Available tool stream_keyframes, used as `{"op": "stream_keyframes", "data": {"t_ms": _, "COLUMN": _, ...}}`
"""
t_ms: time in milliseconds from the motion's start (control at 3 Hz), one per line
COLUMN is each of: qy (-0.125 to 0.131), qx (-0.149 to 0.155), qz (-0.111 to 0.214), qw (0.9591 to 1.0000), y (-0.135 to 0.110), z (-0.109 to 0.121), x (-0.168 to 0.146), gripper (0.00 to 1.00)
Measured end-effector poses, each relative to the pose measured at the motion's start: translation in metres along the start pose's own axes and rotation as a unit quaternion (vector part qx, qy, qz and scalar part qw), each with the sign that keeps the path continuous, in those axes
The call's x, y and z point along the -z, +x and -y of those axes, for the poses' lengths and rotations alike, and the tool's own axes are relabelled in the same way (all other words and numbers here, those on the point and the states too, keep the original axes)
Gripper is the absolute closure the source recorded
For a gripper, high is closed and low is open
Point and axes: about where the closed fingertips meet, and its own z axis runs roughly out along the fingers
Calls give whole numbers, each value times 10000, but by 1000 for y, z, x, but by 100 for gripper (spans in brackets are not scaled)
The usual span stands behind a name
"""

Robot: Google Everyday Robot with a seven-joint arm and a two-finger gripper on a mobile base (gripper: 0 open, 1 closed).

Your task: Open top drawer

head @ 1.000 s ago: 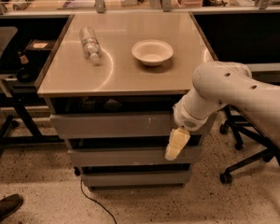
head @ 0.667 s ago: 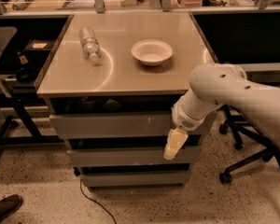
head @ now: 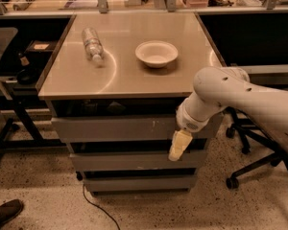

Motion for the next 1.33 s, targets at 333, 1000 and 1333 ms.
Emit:
{"op": "stream_keyframes", "data": {"t_ms": 333, "qy": 20, "qx": 82, "qz": -11, "qw": 10000, "y": -1, "z": 6, "x": -6, "gripper": 0}}
{"op": "stream_keyframes", "data": {"t_ms": 1000, "qy": -234, "qx": 253, "qz": -190, "qw": 9992, "y": 5, "z": -16, "x": -17, "gripper": 0}}
{"op": "stream_keyframes", "data": {"t_ms": 1333, "qy": -347, "qx": 277, "qz": -272, "qw": 9986, "y": 11, "z": -28, "x": -12, "gripper": 0}}
